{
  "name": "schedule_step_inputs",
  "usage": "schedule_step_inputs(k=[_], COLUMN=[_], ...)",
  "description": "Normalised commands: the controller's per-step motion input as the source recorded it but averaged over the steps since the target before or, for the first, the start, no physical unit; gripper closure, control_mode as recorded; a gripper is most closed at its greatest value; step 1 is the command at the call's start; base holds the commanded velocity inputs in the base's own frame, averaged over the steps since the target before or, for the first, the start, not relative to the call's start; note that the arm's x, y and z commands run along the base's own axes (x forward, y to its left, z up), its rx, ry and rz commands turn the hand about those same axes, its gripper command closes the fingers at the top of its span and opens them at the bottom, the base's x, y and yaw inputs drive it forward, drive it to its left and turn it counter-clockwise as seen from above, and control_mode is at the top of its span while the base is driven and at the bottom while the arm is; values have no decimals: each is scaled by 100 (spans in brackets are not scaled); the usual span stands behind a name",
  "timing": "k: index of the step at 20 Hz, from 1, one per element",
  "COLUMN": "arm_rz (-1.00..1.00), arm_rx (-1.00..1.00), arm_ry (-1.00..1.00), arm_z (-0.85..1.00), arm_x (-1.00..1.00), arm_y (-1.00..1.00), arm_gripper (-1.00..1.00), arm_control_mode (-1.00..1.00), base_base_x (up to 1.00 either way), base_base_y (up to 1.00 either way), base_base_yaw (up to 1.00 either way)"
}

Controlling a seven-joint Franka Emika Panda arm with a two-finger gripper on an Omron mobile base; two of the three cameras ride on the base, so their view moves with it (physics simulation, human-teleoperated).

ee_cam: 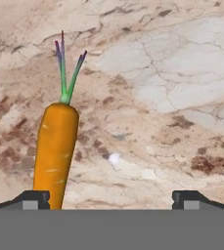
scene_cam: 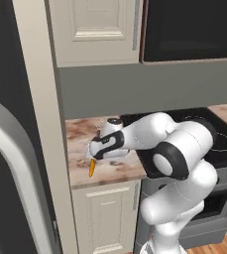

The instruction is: Place the garlic and carrot inside the fridge drawer. Close the drawer after placing the vegetables.

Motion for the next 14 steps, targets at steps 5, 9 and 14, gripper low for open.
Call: schedule_step_inputs(k=[5,9,14], arm_rz=[4,0,0], arm_rx=[6,0,-1], arm_ry=[0,0,0], arm_z=[1,-47,-68], arm_x=[1,29,10], arm_y=[68,21,3], arm_gripper=[-100,-100,-100], arm_control_mode=[-100,-100,-100], base_base_x=[0,0,0], base_base_y=[0,0,0], base_base_yaw=[0,0,0])
